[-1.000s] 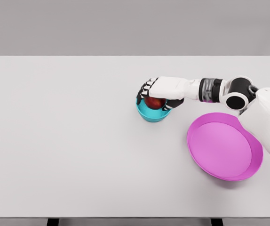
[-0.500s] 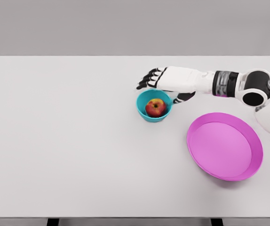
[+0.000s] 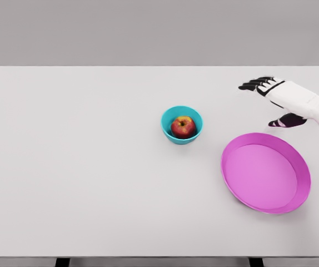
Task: Put the apple from the pink plate into the blue bowl with your right arm
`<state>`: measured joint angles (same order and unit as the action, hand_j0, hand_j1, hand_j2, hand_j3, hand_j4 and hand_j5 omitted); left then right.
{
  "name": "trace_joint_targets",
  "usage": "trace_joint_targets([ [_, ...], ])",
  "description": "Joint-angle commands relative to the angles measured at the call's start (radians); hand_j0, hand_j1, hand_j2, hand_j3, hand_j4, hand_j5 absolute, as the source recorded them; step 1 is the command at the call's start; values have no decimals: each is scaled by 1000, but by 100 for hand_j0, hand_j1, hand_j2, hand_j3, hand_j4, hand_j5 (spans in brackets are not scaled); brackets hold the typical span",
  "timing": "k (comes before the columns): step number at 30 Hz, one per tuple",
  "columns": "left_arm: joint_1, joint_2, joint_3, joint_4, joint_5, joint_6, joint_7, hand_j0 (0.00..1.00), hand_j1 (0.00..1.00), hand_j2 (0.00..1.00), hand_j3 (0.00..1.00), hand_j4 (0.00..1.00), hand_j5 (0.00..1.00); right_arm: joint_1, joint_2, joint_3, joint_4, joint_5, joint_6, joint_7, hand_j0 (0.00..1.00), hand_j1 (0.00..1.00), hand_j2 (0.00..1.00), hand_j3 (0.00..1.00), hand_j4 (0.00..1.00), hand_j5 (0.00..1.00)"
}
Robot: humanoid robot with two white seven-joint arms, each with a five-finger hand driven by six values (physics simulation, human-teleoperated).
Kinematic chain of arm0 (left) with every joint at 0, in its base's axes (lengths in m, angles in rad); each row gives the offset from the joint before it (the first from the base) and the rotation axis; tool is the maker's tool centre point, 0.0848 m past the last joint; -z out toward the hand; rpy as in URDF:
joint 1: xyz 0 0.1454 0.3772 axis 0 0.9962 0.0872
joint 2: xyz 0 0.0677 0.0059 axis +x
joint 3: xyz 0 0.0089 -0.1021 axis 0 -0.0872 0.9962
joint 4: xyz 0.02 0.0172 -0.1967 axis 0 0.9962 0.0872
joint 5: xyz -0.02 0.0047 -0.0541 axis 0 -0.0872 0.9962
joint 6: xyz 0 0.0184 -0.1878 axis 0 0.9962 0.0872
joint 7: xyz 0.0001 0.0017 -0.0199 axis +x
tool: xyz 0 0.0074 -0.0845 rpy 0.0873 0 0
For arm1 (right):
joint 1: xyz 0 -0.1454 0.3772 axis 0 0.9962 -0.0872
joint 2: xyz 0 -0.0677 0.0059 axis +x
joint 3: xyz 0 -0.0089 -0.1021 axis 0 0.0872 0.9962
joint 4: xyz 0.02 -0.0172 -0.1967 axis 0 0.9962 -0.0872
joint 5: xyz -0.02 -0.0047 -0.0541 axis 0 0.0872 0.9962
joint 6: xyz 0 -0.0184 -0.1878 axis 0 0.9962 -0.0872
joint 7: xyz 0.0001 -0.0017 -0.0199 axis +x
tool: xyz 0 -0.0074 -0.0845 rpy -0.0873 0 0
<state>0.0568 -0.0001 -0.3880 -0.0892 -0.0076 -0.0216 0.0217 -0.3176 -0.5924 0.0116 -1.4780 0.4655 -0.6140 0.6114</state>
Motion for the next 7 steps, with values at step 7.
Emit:
trace_joint_targets([
  [7, -3, 0, -5, -1, -6, -1, 0, 100, 100, 100, 100, 100, 100, 12, 20, -68, 7, -8, 3, -1, 100, 100, 100, 100, 100, 100],
])
